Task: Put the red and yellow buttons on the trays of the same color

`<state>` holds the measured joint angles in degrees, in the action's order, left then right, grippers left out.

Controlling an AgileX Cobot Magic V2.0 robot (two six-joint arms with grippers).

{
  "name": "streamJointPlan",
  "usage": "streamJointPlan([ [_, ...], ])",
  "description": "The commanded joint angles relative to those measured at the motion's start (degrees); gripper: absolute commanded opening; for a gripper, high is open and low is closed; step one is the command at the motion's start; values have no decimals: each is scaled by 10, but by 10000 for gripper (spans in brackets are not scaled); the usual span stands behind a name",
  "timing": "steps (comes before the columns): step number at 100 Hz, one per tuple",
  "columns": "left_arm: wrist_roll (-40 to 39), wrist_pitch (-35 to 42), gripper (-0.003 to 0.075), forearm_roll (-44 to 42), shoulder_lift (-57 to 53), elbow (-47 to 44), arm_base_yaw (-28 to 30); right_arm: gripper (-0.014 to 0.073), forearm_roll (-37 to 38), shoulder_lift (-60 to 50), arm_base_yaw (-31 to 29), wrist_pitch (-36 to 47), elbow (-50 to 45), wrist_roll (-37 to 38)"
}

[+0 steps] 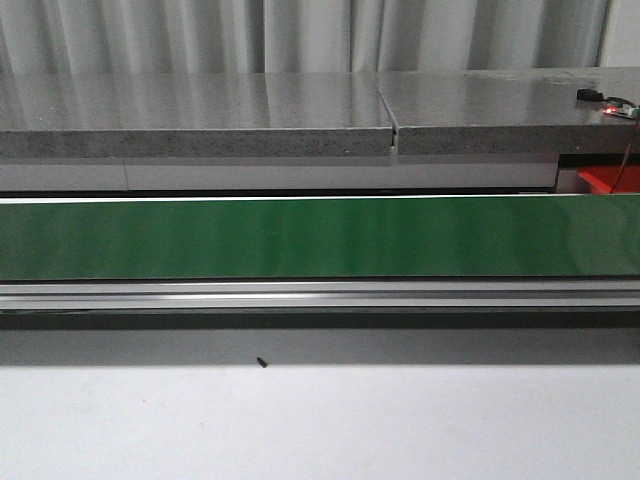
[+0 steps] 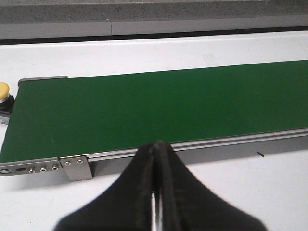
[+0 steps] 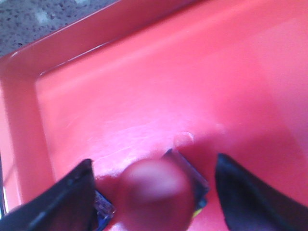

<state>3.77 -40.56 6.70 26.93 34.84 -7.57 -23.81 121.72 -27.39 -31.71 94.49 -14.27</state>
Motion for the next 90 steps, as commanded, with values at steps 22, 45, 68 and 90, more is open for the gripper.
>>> streamJointPlan([
  [22,-5,42,-19,5,2,15,-5,559,14,-80,-2,34,20,-14],
  [45,-5,42,-19,5,2,15,-5,148,33,-122,15,27,19,-39],
  [68,-5,42,-19,5,2,15,-5,-64,42,-155,64,8,18,-54],
  [90,-5,42,-19,5,2,15,-5,-64,47,-199,137,-9,11,-54],
])
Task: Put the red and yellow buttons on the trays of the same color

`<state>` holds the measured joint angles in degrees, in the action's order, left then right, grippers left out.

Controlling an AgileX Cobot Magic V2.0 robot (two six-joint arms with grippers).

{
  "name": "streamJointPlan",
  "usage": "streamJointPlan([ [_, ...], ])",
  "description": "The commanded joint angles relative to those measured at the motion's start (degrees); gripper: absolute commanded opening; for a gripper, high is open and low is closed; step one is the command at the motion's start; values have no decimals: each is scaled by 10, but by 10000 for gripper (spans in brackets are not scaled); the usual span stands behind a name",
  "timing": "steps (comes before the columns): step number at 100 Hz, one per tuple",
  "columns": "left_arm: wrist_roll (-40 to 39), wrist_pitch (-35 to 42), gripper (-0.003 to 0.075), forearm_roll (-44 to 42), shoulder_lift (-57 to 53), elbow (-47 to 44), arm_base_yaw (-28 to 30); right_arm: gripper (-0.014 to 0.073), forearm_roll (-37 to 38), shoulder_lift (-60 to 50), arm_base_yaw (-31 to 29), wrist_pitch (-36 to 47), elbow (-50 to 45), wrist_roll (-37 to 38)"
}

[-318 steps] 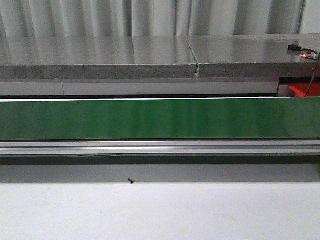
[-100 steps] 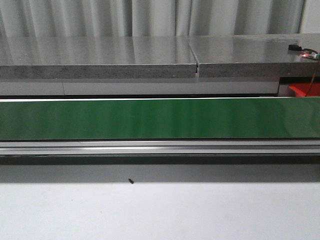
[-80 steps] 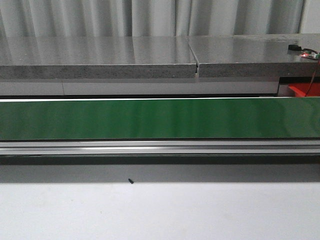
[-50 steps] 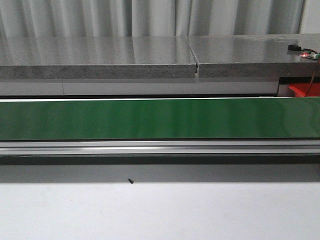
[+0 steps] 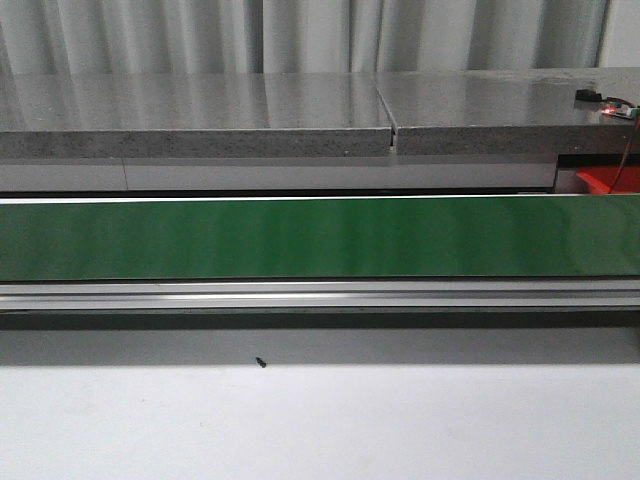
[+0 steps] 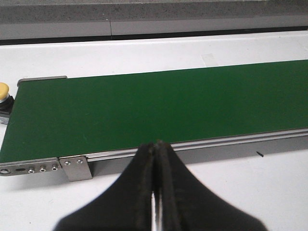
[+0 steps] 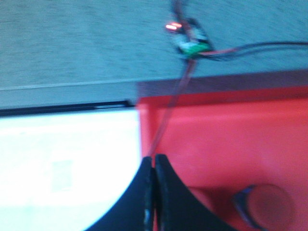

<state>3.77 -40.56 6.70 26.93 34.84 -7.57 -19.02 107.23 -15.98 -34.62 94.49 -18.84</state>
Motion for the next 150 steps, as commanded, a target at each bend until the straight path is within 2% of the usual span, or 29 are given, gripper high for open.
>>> streamJointPlan([
  [1,-5,42,-19,5,2,15,-5,-64,0,-56,27,21,10,-8],
  [19,-5,42,-19,5,2,15,-5,-64,16,-112,73,24,-32,-8],
  [40,-5,42,-19,5,2,15,-5,-64,10,-191,97,52,-117,-7],
  [96,-5,42,-19,5,2,15,-5,-64,-10,-415,101,71,-336,-6],
  [105,-5,42,-19,5,2,15,-5,-64,12,-446,101,71,-363,29],
  [117,-5,42,-19,6,2,15,-5,-64,112,-486,116,72,-399,146],
  [126,-5,42,-19,6,2,15,-5,-64,161,-512,130,73,-421,201],
  [150,-5,42,-19,6,2,15,-5,-64,173,-589,149,68,-474,207],
])
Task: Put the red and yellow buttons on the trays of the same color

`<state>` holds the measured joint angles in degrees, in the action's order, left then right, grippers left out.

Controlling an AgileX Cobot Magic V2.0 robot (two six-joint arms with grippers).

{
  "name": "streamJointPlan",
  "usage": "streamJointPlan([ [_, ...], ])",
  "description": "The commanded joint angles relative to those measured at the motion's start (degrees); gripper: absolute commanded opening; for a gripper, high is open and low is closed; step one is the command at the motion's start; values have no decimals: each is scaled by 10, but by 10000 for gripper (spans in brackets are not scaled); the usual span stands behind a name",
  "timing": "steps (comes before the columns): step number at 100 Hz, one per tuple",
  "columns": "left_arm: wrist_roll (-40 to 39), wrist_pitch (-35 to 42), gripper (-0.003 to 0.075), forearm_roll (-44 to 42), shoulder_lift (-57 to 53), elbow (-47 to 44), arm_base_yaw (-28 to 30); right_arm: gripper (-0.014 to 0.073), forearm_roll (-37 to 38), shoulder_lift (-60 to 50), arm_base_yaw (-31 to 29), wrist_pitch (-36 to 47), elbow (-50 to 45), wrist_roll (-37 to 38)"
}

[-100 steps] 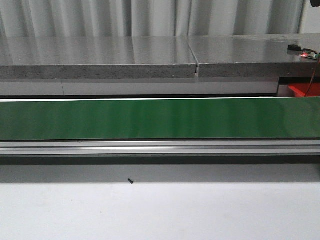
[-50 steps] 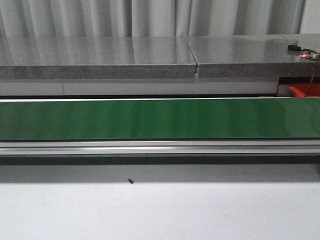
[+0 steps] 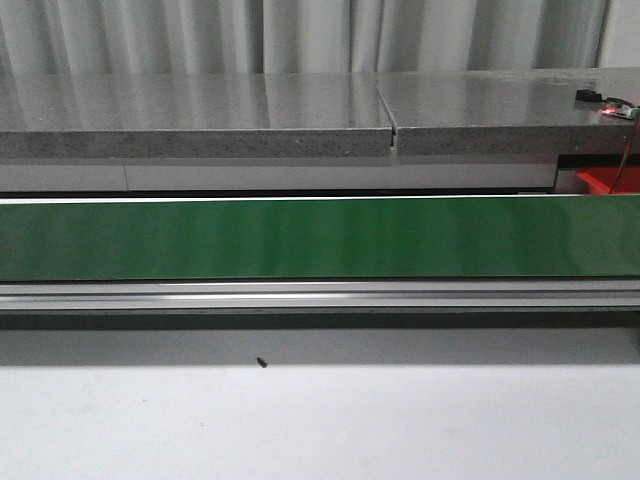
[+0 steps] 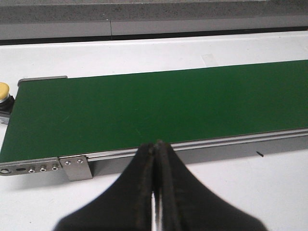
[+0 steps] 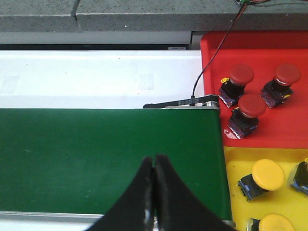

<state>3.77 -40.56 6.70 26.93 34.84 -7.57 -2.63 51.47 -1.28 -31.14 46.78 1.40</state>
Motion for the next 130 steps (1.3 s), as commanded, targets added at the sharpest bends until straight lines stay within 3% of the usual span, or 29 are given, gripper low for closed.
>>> streamJointPlan([
  [1,-5,42,-19,6,2,15,-5,-64,9,-35,2,34,0,4],
  [71,-5,42,-19,6,2,15,-5,-64,-2,-269,2,50,-140,4],
  [130,-5,63,-19,9,2,15,-5,-64,-2,-278,2,50,-144,4],
])
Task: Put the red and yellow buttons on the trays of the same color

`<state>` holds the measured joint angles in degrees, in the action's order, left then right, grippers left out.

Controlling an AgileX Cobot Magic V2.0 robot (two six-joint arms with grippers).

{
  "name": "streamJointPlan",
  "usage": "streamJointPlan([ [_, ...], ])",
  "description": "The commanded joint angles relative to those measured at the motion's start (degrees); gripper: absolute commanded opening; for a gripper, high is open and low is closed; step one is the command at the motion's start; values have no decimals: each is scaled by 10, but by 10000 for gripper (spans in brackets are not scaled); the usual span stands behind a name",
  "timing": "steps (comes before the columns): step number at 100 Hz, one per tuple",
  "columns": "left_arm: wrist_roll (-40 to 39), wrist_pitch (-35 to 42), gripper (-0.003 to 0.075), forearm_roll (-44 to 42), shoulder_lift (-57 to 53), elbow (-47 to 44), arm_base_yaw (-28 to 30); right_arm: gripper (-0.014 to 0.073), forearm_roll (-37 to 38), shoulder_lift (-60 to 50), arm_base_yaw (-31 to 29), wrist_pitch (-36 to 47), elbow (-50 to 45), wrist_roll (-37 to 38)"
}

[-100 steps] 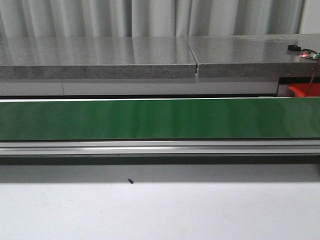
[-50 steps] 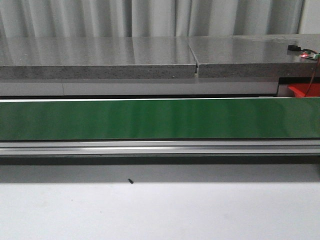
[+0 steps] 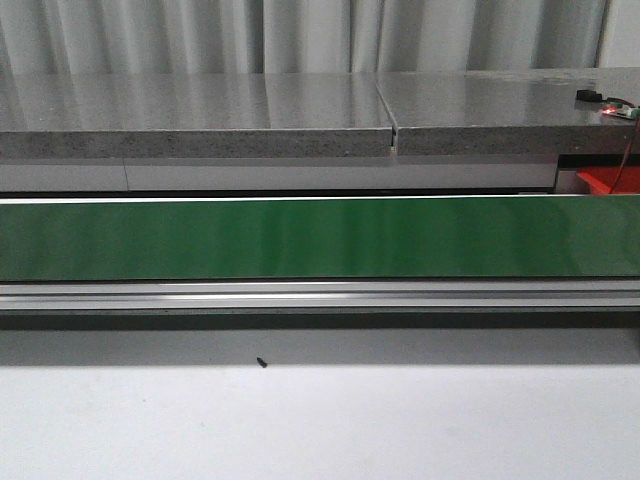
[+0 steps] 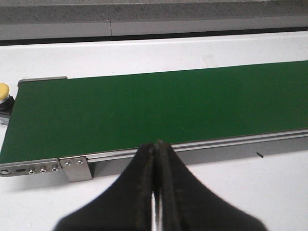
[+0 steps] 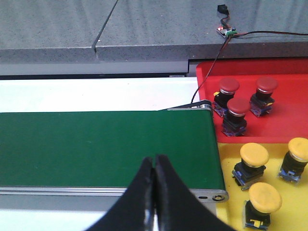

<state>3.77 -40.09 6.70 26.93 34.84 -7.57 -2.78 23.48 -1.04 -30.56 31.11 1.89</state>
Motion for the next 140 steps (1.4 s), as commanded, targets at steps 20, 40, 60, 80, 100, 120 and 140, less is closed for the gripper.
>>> streamJointPlan([
  [20,-8,76,-19,6,9,24,-5,-64,0,2,0,45,13,0],
  [40,-56,95,-19,-22,59,52,13,-67,0,2,0,45,13,0],
  [60,-64,91,-19,-36,141,95,83,-67,0,2,0,45,13,0],
  [80,-64,90,-19,-36,235,126,165,-67,0,2,0,45,13,0],
  [100,-64,87,-1,-21,351,161,245,-67,0,2,0,45,13,0],
  [120,-64,54,344,-11,454,230,278,-67,0,2,0,45,13,0],
  [140,-83,32,607,-1,536,297,279,-67,0,2,0,45,13,0],
])
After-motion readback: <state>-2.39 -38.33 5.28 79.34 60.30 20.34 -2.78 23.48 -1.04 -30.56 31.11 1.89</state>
